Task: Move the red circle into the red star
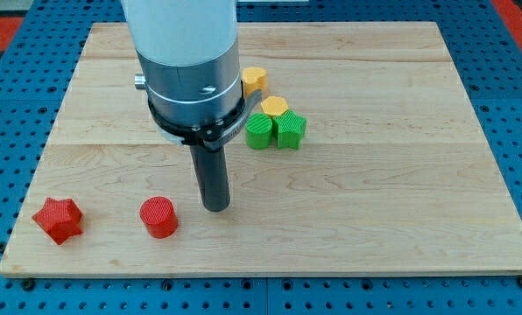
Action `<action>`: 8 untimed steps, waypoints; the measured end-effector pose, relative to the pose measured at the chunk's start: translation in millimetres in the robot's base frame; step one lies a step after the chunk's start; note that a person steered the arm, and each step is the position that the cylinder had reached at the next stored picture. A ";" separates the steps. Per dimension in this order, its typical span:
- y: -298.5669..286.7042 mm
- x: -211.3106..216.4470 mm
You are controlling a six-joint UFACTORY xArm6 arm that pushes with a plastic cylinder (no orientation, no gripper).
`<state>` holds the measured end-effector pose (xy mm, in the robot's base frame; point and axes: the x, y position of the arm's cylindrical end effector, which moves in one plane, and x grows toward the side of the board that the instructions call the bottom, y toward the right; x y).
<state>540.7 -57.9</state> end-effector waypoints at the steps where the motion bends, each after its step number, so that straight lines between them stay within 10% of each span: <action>1: -34.8 13.1; 8: -112.0 36.1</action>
<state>576.8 -170.0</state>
